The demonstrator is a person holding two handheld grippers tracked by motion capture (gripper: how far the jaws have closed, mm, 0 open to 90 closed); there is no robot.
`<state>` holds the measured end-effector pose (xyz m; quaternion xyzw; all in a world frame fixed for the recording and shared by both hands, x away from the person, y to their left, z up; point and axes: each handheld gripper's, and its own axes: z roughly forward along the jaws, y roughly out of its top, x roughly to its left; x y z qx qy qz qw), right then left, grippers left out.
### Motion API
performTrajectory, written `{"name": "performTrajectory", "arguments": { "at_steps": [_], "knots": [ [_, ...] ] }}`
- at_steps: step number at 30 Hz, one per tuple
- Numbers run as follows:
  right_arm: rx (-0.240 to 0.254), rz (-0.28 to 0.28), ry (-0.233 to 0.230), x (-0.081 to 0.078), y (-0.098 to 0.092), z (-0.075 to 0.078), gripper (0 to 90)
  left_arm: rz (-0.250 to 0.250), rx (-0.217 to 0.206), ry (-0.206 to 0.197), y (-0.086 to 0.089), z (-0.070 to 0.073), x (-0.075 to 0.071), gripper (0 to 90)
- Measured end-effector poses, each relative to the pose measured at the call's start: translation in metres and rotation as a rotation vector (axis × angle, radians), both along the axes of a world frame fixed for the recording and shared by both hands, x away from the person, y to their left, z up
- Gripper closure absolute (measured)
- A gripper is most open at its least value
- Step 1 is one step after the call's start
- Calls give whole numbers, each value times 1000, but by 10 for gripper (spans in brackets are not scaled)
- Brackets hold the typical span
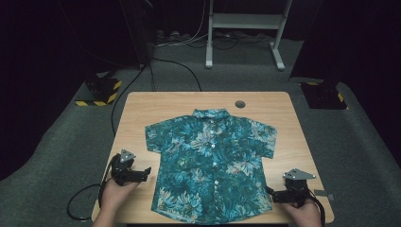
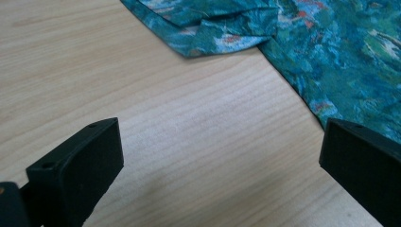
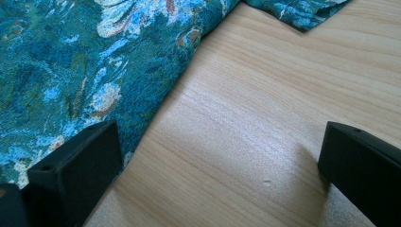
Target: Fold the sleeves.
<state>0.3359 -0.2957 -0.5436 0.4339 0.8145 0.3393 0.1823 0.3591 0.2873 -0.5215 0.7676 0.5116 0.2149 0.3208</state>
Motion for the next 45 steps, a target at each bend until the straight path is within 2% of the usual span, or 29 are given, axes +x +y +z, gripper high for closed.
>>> {"name": "performTrajectory", "arguments": {
  "at_steps": [3, 18, 21, 25, 39, 45],
  "knots": [
    [0, 0, 0, 0, 0, 0, 0, -4, -9, -4, 0, 2, 4, 8],
    [0, -1, -1, 0, 0, 0, 0, -16, 5, -3, -6, 6, 22, 26],
    [0, -1, 0, 0, 0, 0, 0, -10, -21, -8, -6, 6, 29, 28],
    [0, 0, 0, 0, 0, 0, 0, -3, -31, -17, -5, 6, 34, 30],
    [0, 0, 0, 0, 0, 0, 0, 25, -54, -30, -8, 8, 53, 27],
    [0, 0, 0, 0, 0, 0, 0, 36, -68, -48, -7, 10, 62, 26]
  ]
}}
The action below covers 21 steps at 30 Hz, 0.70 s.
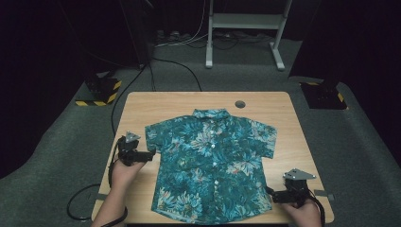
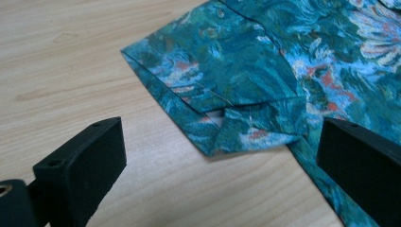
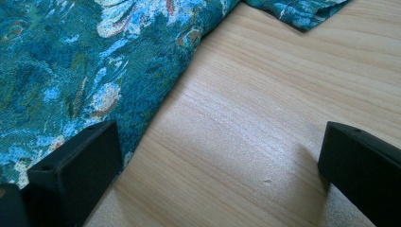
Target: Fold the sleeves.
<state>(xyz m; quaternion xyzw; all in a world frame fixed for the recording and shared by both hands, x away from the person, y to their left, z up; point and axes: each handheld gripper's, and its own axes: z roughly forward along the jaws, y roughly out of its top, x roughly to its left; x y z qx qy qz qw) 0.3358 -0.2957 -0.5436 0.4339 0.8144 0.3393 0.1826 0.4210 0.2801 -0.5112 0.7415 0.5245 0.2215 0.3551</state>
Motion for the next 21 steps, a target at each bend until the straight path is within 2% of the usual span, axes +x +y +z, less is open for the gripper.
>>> {"name": "performTrajectory", "arguments": {
  "at_steps": [21],
  "knots": [
    [1, 0, 1, 0, 0, 0, 0, 32, -41, -19, 2, -4, 35, 18]
  ]
}}
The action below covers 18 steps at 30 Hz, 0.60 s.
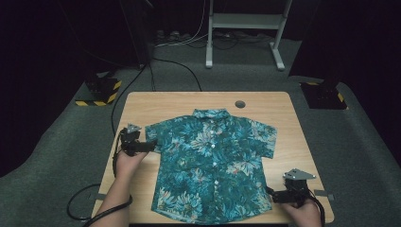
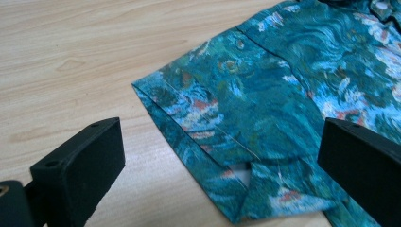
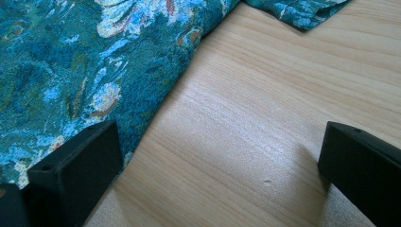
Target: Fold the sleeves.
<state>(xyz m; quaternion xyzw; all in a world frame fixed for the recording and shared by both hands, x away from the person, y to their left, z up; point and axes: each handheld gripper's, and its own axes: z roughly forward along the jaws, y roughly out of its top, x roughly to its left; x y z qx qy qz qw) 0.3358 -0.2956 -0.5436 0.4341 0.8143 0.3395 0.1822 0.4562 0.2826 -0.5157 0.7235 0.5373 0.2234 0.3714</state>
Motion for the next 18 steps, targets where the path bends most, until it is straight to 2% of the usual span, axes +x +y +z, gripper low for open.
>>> {"name": "performTrajectory", "arguments": {
  "at_steps": [5, 15, 18],
  "knots": [
    [0, 0, -1, 0, 0, 0, 0, 8, 5, -2, 0, -2, 8, 18],
    [0, 0, -1, 0, 0, 0, 0, 37, -17, 14, 0, -11, 28, 18],
    [-1, 0, -1, 0, 0, 0, 0, 51, -24, 31, 2, -16, 36, 21]
  ]
}}
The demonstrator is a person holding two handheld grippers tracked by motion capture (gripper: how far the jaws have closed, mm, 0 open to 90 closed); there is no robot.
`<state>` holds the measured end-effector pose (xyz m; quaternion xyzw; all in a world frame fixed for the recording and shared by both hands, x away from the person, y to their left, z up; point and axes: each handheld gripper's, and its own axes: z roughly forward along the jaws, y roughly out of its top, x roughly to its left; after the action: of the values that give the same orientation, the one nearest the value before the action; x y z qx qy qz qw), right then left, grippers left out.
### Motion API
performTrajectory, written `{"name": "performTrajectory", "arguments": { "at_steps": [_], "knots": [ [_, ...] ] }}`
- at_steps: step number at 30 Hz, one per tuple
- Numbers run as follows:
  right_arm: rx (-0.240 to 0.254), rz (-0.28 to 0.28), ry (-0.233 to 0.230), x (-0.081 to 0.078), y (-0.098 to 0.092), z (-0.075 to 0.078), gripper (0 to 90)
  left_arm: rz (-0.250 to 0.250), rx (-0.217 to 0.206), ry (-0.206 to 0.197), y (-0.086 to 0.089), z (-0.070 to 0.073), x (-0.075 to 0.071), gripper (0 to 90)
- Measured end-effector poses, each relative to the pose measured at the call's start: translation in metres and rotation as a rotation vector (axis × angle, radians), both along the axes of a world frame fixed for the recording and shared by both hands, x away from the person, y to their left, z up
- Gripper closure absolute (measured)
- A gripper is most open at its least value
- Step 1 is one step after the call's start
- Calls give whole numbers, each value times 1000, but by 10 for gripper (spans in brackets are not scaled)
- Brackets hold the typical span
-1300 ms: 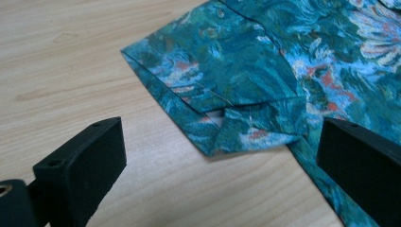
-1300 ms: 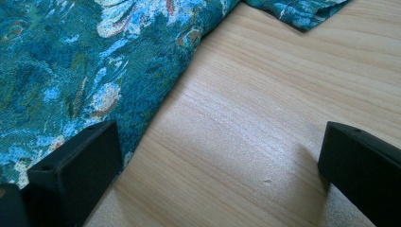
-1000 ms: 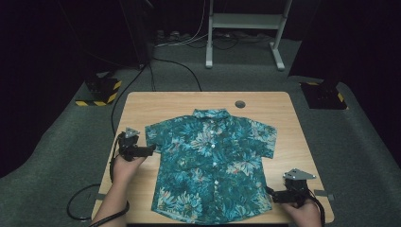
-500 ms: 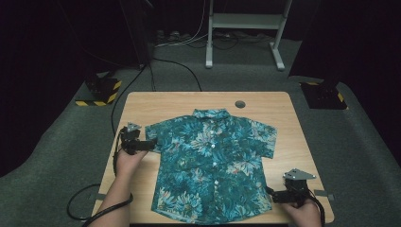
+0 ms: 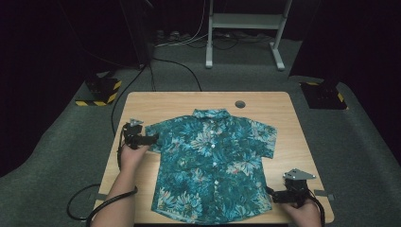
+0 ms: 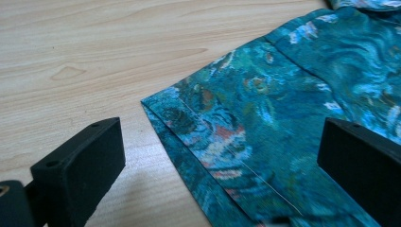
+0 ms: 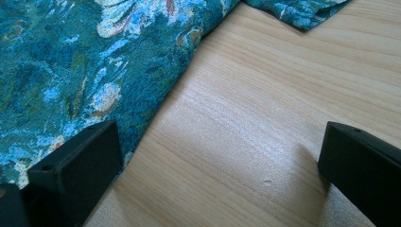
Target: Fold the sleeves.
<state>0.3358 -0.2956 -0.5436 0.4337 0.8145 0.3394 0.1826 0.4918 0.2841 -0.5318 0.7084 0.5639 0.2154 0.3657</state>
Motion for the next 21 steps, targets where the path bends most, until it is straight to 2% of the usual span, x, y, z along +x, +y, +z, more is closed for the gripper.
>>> {"name": "performTrajectory", "arguments": {
  "at_steps": [7, 13, 16, 21],
  "knots": [
    [0, 0, 0, 0, 0, 0, 0, 26, 2, 18, 1, -7, 8, 32],
    [0, 4, -1, 0, 0, 0, 0, 39, 23, 39, -1, -9, 16, 41],
    [0, 4, -1, 0, 0, 0, 0, 53, 11, 48, 1, -9, 21, 47],
    [0, 5, -2, 0, 0, 0, 0, 47, 28, 49, 1, -9, 28, 59]
  ]
}}
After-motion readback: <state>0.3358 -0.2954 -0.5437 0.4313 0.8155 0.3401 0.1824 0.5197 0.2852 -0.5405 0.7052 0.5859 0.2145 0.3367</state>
